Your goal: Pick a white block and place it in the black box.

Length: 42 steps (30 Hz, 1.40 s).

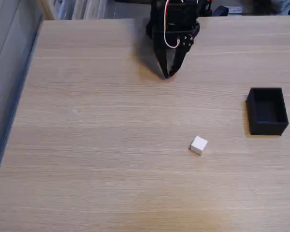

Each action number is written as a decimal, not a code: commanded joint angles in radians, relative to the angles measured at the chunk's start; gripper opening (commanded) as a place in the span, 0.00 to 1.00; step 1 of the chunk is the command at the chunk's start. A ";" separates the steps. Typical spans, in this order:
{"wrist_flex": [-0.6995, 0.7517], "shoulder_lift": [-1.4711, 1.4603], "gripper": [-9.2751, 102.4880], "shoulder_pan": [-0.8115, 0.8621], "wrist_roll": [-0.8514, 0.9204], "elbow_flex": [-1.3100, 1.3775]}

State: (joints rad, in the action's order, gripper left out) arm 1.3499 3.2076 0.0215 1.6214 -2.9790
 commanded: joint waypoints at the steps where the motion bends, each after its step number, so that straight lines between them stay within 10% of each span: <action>1: -0.028 -0.109 0.08 -0.041 -0.066 0.114; 42: -0.405 -1.351 0.36 -0.092 -0.408 0.968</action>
State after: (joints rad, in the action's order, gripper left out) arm 0.9633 1.8853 -0.0736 1.2118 -2.0663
